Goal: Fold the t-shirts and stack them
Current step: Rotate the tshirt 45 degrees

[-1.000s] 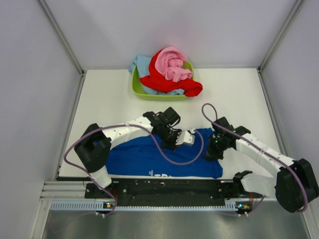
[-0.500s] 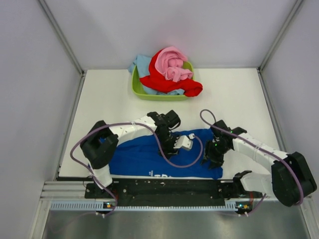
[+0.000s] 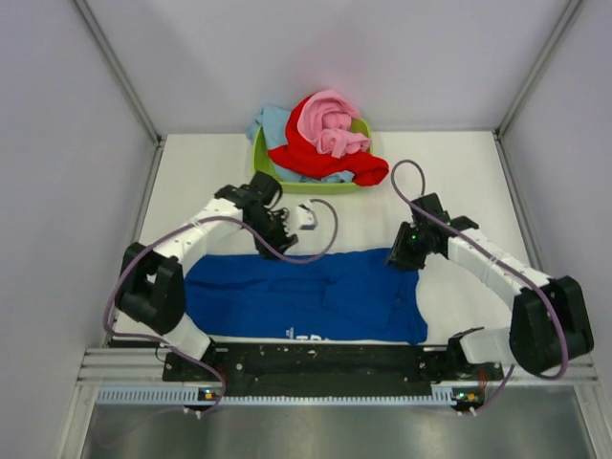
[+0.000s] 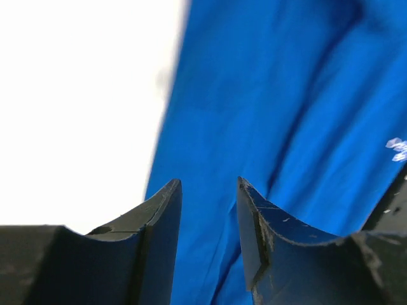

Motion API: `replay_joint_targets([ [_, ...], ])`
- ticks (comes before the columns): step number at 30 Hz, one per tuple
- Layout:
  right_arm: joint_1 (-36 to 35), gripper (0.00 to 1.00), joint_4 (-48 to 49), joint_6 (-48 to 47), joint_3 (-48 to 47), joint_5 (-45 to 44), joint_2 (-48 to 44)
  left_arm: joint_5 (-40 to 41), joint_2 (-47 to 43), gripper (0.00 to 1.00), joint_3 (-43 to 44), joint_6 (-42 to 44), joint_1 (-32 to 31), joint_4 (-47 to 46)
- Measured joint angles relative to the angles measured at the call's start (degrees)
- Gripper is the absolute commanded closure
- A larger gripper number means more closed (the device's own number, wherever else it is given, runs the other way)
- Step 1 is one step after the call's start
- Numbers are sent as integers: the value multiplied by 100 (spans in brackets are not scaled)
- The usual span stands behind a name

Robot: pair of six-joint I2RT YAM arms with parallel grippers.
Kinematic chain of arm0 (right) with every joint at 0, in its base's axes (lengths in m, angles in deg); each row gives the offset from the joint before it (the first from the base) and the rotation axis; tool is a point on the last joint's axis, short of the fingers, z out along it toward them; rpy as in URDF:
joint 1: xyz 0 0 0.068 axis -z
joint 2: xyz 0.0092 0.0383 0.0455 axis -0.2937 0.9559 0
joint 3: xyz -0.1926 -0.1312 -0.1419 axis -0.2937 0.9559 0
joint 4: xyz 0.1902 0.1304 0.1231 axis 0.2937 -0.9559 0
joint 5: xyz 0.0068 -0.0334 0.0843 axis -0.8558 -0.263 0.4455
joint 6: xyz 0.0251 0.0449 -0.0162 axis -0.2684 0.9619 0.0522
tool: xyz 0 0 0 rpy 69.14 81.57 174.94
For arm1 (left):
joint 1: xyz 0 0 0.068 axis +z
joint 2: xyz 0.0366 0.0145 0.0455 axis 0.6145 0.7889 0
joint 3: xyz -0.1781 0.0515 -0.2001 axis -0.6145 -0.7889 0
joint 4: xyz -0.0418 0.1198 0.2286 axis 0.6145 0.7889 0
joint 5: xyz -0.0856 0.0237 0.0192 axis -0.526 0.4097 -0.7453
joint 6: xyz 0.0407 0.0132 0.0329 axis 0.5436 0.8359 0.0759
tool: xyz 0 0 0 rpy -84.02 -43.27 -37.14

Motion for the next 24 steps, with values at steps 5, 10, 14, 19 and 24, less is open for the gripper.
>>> replay_joint_targets([
  [5, 358, 77, 929, -4, 433, -79, 942, 688, -293, 57, -669, -168, 1331, -157],
  [10, 798, 77, 1370, -7, 319, -20, 1491, 1364, -415, 55, -1519, -144, 2212, -398],
  [14, 1180, 77, 1572, -111, -330, -66, 2135, 1985, -415, 56, -2240, -151, 2284, -669],
  [19, 1357, 76, 1646, -507, -1971, -280, 3423, 2181, -737, 53, -2538, -319, 1808, -789],
  [24, 1541, 70, 1462, -1099, -3226, -710, 4203, 2179, -981, 49, -2557, -498, 1797, -645],
])
